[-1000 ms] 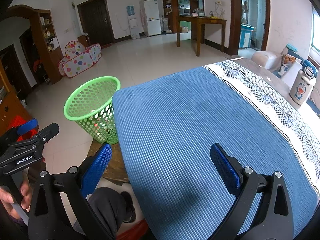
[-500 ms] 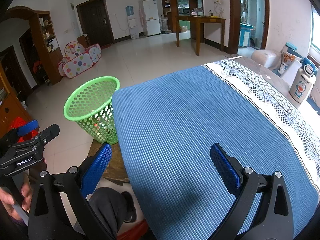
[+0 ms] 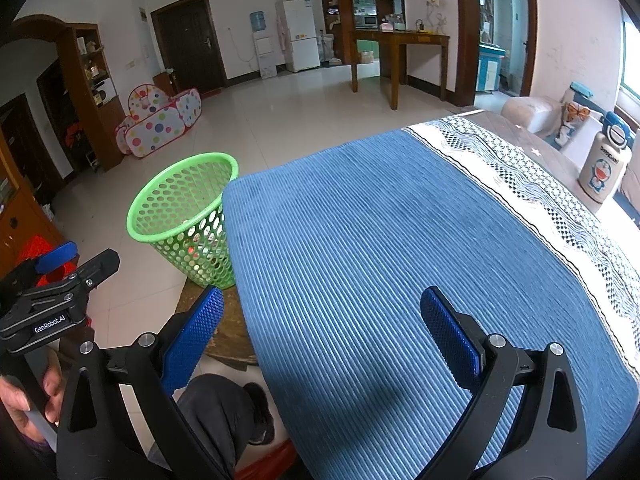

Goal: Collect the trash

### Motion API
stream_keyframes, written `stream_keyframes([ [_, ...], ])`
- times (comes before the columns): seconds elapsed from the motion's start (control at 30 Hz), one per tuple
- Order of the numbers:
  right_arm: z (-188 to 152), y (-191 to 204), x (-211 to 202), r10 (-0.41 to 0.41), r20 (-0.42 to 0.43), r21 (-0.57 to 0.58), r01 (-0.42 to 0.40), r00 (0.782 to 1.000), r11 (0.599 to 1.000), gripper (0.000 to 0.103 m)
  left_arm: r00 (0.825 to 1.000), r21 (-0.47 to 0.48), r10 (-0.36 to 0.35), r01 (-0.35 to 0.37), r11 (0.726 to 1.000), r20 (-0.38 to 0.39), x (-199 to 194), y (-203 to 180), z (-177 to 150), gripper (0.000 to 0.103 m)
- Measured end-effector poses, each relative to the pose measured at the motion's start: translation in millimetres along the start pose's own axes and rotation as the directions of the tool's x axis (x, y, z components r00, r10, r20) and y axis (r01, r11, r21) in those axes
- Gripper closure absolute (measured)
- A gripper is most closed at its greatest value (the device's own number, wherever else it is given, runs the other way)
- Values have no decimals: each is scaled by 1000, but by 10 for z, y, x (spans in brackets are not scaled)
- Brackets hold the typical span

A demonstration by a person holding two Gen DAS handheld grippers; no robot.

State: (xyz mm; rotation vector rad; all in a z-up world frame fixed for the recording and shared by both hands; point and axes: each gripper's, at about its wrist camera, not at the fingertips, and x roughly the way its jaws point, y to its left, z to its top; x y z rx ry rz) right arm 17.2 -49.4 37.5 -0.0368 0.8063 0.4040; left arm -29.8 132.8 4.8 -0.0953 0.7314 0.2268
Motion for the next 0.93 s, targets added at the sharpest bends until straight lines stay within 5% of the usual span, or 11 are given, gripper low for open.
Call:
stream_keyframes([
  [0.93, -80, -83, -50, -15, 1, 22, 15, 1000, 1000, 5, 999, 15, -37, 38, 999, -15, 47, -93, 1, 7],
])
